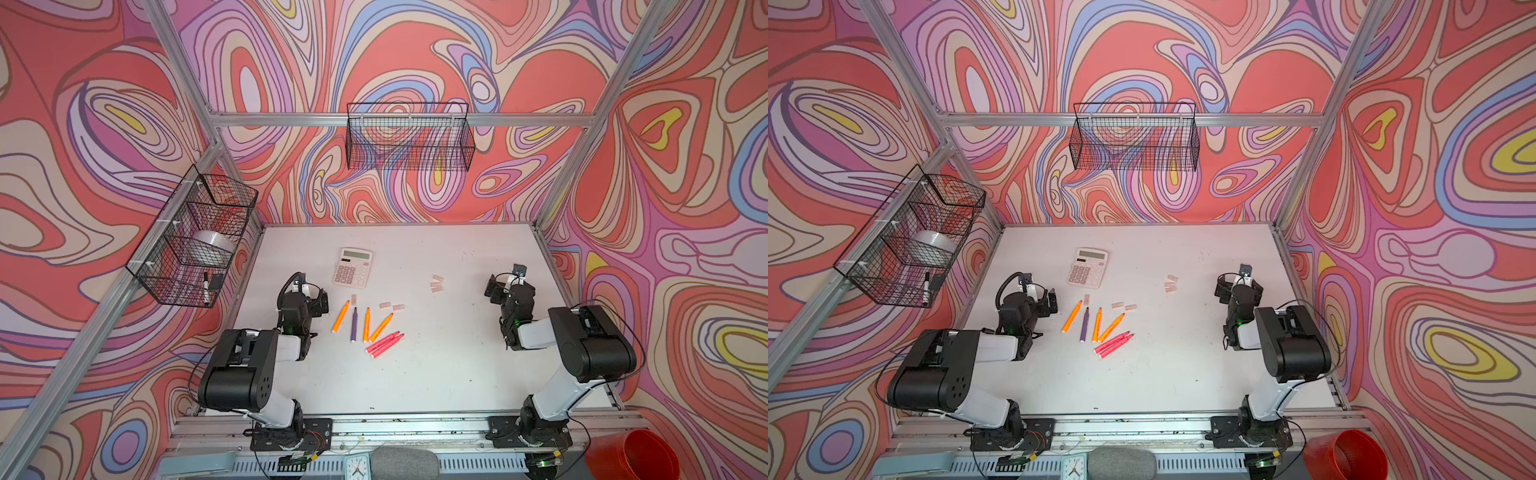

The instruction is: Insert the pens into the pen caps

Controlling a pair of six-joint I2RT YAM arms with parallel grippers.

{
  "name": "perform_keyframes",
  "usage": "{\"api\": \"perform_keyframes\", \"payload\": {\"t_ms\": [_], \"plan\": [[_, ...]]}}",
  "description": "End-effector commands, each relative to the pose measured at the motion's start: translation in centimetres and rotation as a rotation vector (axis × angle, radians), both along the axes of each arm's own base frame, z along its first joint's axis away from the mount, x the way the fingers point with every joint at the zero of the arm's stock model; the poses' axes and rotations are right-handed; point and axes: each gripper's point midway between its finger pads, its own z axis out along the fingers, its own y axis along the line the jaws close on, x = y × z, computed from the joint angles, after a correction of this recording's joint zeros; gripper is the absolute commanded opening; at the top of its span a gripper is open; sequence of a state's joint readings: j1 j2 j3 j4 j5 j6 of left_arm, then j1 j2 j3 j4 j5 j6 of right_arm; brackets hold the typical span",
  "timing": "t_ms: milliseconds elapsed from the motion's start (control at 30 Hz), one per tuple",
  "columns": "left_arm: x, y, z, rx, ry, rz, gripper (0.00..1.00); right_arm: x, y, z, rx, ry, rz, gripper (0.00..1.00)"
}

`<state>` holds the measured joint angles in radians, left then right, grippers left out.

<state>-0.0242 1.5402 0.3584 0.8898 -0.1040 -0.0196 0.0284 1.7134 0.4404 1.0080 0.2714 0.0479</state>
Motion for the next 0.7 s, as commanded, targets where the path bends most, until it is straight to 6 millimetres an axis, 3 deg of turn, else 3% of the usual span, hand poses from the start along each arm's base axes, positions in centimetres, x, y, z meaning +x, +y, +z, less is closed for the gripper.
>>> {"api": "perform_keyframes", "payload": {"t_ms": [0,667], "plan": [[0.47,0.01,0.61,-0.006,-0.017,-0.003,1.0,0.09,0.05,0.31,0.011,-0.012,0.001,0.98],[0.47,0.01,0.61,-0.006,-0.017,-0.003,1.0,0.23,0.1,0.26,0.011,-0.008,0.002,0.99]]}}
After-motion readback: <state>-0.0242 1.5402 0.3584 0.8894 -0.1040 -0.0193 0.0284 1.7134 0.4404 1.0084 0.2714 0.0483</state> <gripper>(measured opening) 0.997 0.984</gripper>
